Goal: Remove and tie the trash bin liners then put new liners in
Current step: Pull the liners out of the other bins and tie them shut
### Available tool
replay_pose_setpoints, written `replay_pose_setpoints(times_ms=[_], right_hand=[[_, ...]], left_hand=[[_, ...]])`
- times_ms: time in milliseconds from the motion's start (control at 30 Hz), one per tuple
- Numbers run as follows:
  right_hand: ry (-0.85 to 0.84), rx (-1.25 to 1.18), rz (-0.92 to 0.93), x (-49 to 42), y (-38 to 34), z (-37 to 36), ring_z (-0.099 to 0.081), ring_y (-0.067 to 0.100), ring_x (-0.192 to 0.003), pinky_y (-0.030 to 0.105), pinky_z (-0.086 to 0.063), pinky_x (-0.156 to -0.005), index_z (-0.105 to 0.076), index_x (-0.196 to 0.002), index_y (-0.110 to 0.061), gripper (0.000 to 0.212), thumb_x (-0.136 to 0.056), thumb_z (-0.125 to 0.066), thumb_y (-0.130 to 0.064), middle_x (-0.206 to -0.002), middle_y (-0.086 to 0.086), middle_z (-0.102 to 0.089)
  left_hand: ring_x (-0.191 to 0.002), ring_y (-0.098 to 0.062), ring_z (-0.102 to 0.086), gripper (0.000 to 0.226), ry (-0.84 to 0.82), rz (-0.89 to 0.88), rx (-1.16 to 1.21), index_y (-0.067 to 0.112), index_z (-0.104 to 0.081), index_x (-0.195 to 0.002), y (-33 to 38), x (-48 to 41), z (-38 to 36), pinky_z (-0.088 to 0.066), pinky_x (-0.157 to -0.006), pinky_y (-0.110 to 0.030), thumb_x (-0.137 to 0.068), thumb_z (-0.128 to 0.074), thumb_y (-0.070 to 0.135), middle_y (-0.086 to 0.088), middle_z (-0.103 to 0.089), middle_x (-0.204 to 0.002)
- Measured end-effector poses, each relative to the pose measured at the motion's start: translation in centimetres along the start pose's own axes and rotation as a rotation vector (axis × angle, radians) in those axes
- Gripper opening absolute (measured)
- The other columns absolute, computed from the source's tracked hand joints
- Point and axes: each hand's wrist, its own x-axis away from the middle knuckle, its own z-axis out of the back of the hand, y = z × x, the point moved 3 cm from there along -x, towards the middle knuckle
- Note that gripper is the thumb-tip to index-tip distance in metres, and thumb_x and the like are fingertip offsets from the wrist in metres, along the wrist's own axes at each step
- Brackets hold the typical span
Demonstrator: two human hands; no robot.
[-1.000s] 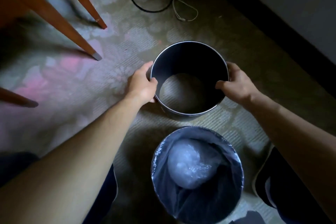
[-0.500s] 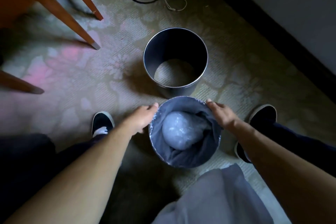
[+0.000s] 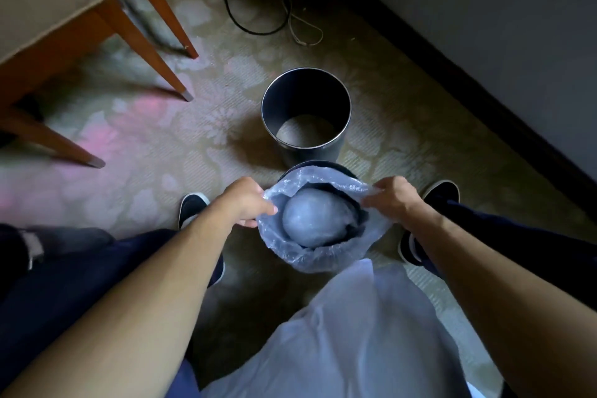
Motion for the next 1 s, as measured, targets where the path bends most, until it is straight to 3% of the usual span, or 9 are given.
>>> replay_pose_setpoints(times_ms=[100, 233, 333, 400, 500, 633, 733, 833, 1000], right_hand=[[-0.105, 0.047, 0.043, 2.3, -0.2, 1.0, -0.058, 0.021, -0.07, 0.027, -0.044, -0.054, -0.063, -0.069, -0.013, 0.029, -0.071, -0.084, -0.032, -0.067, 0.002, -0.057], [-0.022, -0.124, 0.163, 6.5, -0.2, 3.0, -0.058, 0.018, -0.06, 0.029, -0.043, -0.054, -0.068, -0.071, -0.01, 0.028, -0.071, -0.086, -0.03, -0.067, 0.004, -0.062], [0.005, -0.252, 0.206, 8.7, 0.4, 3.8, -0.066, 0.022, -0.066, 0.034, -0.052, -0.062, -0.071, -0.081, -0.003, 0.023, -0.079, -0.082, -0.023, -0.073, 0.007, -0.072], [-0.02, -0.335, 0.2, 9.8, 1.0, 4.2, -0.072, 0.025, -0.072, 0.039, -0.059, -0.069, -0.072, -0.085, -0.004, 0.012, -0.083, -0.077, -0.014, -0.078, 0.011, -0.076], [0.062, -0.232, 0.236, 11.0, 1.3, 4.9, -0.067, 0.024, -0.076, 0.035, -0.053, -0.067, -0.066, -0.09, -0.005, 0.018, -0.085, -0.076, -0.019, -0.079, 0.005, -0.069], [0.111, -0.414, 0.228, 12.6, 0.5, 6.2, -0.062, 0.023, -0.091, 0.028, -0.048, -0.062, -0.061, -0.107, -0.013, 0.042, -0.081, -0.073, -0.044, -0.102, 0.005, -0.064], [0.141, -0.532, 0.267, 14.2, -0.2, 7.6, -0.063, 0.024, -0.097, 0.036, -0.06, -0.059, -0.061, -0.124, -0.013, 0.035, -0.09, -0.064, -0.017, -0.116, 0.01, -0.061], [0.327, -0.336, 0.319, 15.7, -0.2, 10.0, -0.066, 0.022, -0.089, 0.037, -0.061, -0.073, -0.062, -0.124, -0.019, 0.044, -0.082, -0.071, -0.008, -0.109, 0.003, -0.062], [0.524, -0.279, 0.096, 19.9, 0.4, 14.2, -0.067, 0.027, -0.084, 0.029, -0.049, -0.074, -0.074, -0.084, -0.018, 0.026, -0.068, -0.081, -0.037, -0.087, 0.004, -0.071]], left_hand=[[-0.091, -0.02, -0.07, 0.031, 0.02, -0.083, -0.129, 0.014, -0.072, -0.099, 0.2, 2.4, 0.6, -0.061, -0.085, -0.04, -0.077, -0.083, 0.034, -0.003, -0.072, -0.094], [-0.086, -0.02, -0.07, 0.035, 0.059, -0.204, -0.143, 0.016, -0.071, -0.09, 0.3, 6.0, 1.3, -0.057, -0.087, -0.045, -0.072, -0.078, 0.045, -0.001, -0.074, -0.089], [-0.087, -0.027, -0.071, 0.04, 0.093, -0.236, -0.038, 0.008, -0.063, -0.088, 0.0, 7.9, 1.9, -0.059, -0.087, -0.053, -0.065, -0.071, 0.039, -0.014, -0.071, -0.091], [-0.081, -0.023, -0.069, 0.018, 0.127, -0.25, 0.016, 0.009, -0.057, -0.086, 0.0, 9.6, 2.4, -0.062, -0.081, -0.044, -0.076, -0.066, 0.021, -0.012, -0.066, -0.087], [-0.078, -0.027, -0.071, 0.011, 0.302, -0.255, 0.073, 0.015, -0.055, -0.093, -0.6, 11.3, 3.8, -0.063, -0.061, -0.038, -0.089, -0.058, 0.005, -0.014, -0.061, -0.102], [-0.047, -0.018, -0.067, 0.02, 0.653, -0.271, -0.066, 0.023, -0.053, -0.11, -1.6, 14.5, 6.7, -0.042, -0.037, -0.021, -0.096, -0.056, 0.01, -0.006, -0.059, -0.101], [-0.049, -0.024, -0.067, 0.013, 0.785, -0.222, -0.098, 0.019, -0.064, -0.099, -1.7, 16.8, 8.6, -0.043, -0.043, -0.022, -0.094, -0.053, 0.013, -0.011, -0.069, -0.081], [-0.058, -0.027, -0.067, 0.017, 0.78, -0.162, -0.085, 0.011, -0.068, -0.091, -1.6, 18.8, 10.0, -0.054, -0.056, -0.029, -0.093, -0.051, 0.012, -0.011, -0.068, -0.069], [-0.071, -0.021, -0.072, 0.034, 0.475, -0.112, 0.489, 0.01, -0.058, -0.125, -1.8, 22.0, 11.5, -0.057, -0.061, -0.034, -0.097, -0.042, 0.0, -0.011, -0.068, -0.092]])
